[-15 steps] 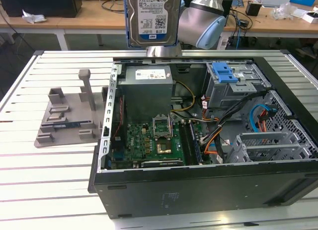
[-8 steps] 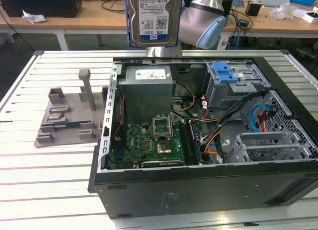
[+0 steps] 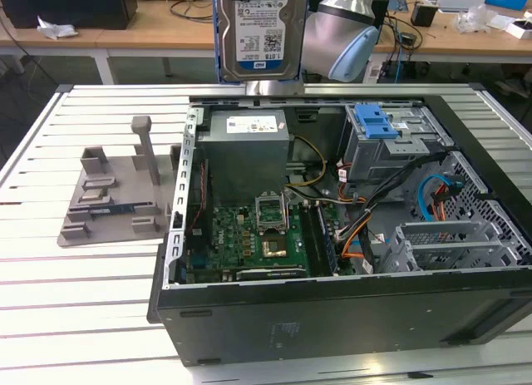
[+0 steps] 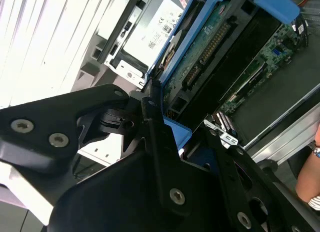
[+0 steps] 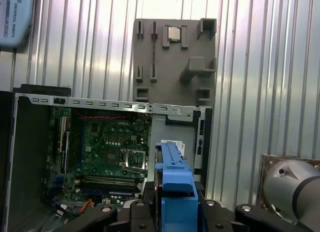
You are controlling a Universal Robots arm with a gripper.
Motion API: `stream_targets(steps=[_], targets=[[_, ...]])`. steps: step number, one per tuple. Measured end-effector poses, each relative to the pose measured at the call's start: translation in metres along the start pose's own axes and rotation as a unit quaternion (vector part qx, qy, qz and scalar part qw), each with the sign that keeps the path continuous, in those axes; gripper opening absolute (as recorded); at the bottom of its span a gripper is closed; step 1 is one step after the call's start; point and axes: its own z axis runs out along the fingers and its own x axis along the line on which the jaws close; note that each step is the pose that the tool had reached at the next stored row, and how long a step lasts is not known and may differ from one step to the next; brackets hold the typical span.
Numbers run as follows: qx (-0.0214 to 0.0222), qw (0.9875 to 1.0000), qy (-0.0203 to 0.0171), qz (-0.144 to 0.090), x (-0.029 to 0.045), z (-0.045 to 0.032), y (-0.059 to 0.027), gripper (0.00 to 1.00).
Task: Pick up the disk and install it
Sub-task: 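Pick up the disk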
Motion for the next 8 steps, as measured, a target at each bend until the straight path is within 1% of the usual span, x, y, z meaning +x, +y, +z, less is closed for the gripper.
stream_targets(steps=[4,6,8], targets=[[-0.0001,1.0,0.0001,0.0,0.0019,0.0024,-0.001,0.37],[0.0,1.0,0.0,0.0,0.0052,0.0033,-0.0009,0.37],[0.0,1.0,0.0,0.0,0.0102,0.0041,-0.0006,0.37]])
